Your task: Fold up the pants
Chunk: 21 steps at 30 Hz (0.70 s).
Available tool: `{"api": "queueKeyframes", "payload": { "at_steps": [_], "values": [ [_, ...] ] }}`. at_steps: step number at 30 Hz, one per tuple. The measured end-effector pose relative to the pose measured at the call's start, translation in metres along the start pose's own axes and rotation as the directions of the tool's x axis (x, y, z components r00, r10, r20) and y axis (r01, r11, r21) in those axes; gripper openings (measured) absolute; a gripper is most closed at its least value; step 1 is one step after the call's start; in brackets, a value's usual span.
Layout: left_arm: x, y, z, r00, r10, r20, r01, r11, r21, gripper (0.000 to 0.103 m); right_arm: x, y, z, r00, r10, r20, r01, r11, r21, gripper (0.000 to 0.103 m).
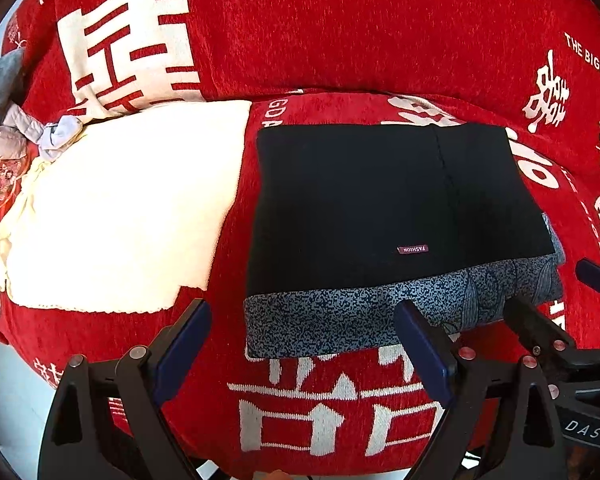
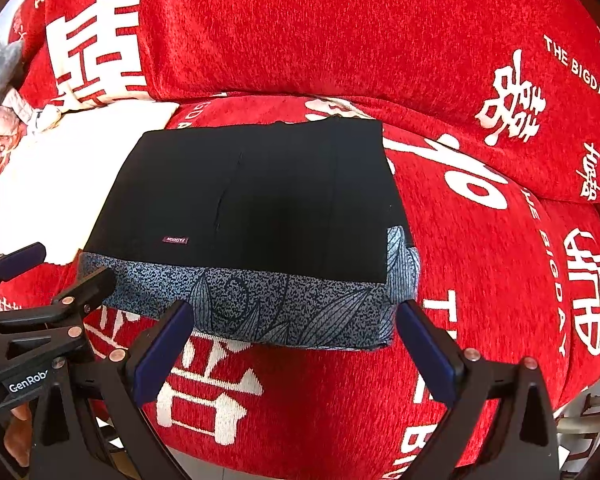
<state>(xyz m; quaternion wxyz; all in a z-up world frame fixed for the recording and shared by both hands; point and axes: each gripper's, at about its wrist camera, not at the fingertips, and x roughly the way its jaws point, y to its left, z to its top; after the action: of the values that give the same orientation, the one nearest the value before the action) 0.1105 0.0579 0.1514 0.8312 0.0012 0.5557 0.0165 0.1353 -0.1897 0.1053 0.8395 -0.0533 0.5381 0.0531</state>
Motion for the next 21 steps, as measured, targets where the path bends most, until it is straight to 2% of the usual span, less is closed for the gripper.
{"api": "queueKeyframes", "payload": {
  "at_steps": [21],
  "values": [
    [0.0011, -0.0025, -0.0008, 1.0, 0.004, -0.007, -0.004, 1.0, -0.006, 0.093, 0.0004, 0.0023, -0.0021, 1.0, 0.003, -0.003, -0.003, 1.0, 0.005, 0.101]
  ]
}}
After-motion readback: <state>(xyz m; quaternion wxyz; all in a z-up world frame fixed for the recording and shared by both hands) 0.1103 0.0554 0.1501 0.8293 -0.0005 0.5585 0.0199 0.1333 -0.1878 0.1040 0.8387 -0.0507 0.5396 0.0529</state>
